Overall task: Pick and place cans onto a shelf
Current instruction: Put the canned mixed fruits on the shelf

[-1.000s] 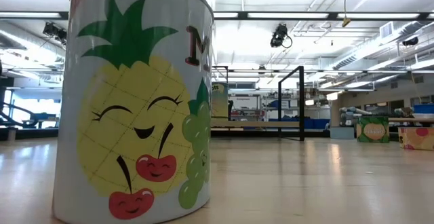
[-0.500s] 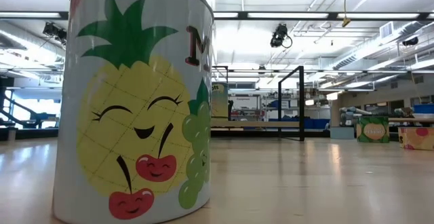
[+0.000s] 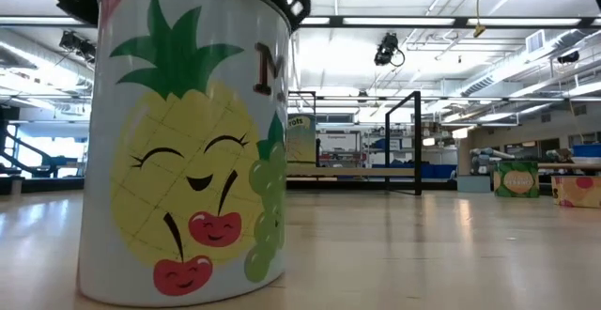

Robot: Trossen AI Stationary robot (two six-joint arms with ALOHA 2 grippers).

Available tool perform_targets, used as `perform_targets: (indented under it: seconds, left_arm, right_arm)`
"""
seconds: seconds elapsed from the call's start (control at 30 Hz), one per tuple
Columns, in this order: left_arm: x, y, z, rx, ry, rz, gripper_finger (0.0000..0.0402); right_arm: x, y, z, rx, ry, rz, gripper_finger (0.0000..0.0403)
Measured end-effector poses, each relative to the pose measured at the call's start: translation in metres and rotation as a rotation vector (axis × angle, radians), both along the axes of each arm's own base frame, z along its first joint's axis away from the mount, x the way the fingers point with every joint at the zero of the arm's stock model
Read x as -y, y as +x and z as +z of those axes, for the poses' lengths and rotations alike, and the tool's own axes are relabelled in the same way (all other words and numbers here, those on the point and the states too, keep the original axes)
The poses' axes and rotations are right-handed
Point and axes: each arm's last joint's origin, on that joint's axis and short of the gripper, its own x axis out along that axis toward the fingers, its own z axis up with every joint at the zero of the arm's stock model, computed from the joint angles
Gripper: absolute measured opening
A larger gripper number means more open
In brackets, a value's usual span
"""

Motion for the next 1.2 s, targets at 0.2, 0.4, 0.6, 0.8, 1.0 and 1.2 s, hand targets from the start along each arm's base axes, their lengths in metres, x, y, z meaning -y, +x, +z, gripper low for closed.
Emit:
perform_targets:
  seconds: [0.2, 0.4, 0.6, 0.8, 1.0, 1.2]
  left_arm:
    - [-0.001, 0.0, -0.002, 0.016, 0.009, 0.018, 0.0341]
    - [0.0, 0.001, -0.001, 0.029, 0.0, 0.017, 0.0341]
    - [0.001, 0.002, 0.0, 0.04, -0.006, 0.014, 0.0341]
    - [0.001, 0.002, 0.0, 0.041, -0.004, 0.015, 0.0341]
    - [-0.001, 0.001, 0.001, 0.037, 0.021, 0.015, 0.0341]
    - [-0.004, -0.003, -0.001, 0.007, 0.059, 0.021, 0.0341]
  right_arm:
    - [0.0, 0.004, -0.012, -0.027, 0.032, 0.034, 0.0391]
    - [0.002, 0.006, -0.011, -0.01, 0.031, 0.028, 0.0371]
    - [0.003, 0.004, -0.013, -0.04, 0.027, 0.036, 0.0332]
    - [0.003, 0.004, -0.013, -0.043, 0.029, 0.033, 0.0303]
    - [0.012, -0.002, 0.01, -0.036, 0.017, -0.007, 0.0298]
    - [0.044, -0.028, 0.071, -0.003, -0.122, -0.191, 0.0295]
